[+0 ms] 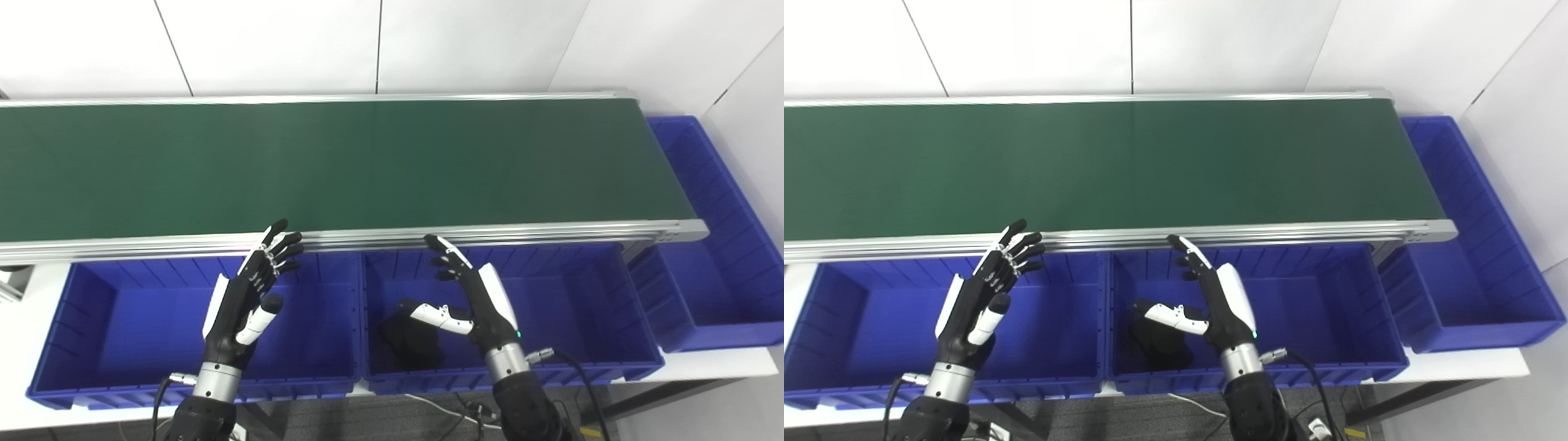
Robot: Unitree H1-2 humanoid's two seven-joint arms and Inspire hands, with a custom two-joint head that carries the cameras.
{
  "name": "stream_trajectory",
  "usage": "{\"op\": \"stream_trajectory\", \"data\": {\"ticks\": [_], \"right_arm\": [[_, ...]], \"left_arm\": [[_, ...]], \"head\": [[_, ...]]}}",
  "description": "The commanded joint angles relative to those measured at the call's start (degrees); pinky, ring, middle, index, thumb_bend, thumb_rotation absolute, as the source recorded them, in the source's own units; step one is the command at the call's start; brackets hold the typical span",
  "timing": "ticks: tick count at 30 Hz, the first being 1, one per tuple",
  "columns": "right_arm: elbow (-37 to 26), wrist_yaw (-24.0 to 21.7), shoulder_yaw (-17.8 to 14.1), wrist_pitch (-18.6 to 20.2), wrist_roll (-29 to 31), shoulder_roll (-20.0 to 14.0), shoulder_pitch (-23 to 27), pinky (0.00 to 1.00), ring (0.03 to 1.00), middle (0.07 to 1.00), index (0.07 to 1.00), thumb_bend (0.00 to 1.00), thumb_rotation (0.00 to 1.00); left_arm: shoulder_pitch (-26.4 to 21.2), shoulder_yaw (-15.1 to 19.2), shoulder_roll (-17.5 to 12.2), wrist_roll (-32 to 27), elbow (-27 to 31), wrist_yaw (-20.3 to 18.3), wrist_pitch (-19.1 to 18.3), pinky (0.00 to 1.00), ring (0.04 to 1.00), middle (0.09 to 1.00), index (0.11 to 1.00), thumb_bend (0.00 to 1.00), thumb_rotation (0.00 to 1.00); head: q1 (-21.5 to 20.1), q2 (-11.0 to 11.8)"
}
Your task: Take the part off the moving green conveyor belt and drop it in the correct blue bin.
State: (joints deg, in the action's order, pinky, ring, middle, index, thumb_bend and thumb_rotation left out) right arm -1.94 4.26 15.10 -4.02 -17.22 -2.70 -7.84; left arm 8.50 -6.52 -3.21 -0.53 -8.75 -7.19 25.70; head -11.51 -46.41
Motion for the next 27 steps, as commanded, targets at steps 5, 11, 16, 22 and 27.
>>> {"op": "stream_trajectory", "data": {"ticks": [5,11,16,22,27], "right_arm": [[-8.05,-0.85,-0.04,-6.75,4.17,1.92,-1.62,0.69,0.761,0.813,0.852,0.71,0.81],[-7.83,-3.13,0.18,-6.63,6.71,1.91,-1.67,0.72,0.794,0.833,0.870,0.77,0.85],[-4.71,-3.56,-0.44,-8.32,7.77,2.02,-0.69,0.75,0.810,0.843,0.882,0.79,0.86],[-1.25,-3.47,-1.11,-10.99,7.56,2.06,0.40,0.76,0.813,0.843,0.879,0.78,0.83],[2.65,-3.52,-1.50,-13.17,6.98,1.53,1.00,0.77,0.815,0.840,0.879,0.77,0.81]], "left_arm": [[-0.09,0.01,0.24,0.13,0.71,-0.08,1.19,0.75,0.814,0.853,0.927,0.90,0.84],[0.16,-0.30,0.60,0.91,0.45,0.43,1.20,0.75,0.813,0.852,0.916,0.91,0.84],[0.40,-0.72,0.72,1.24,0.08,0.53,1.21,0.75,0.823,0.857,0.922,0.91,0.85],[0.35,-0.95,0.91,1.20,-0.56,0.57,1.22,0.76,0.825,0.857,0.921,0.89,0.84],[0.36,-1.12,1.06,1.50,-0.46,0.82,1.22,0.76,0.826,0.861,0.926,0.87,0.84]], "head": [[1.20,0.94],[2.22,2.16],[2.94,3.06],[3.51,3.64],[3.74,3.86]]}}
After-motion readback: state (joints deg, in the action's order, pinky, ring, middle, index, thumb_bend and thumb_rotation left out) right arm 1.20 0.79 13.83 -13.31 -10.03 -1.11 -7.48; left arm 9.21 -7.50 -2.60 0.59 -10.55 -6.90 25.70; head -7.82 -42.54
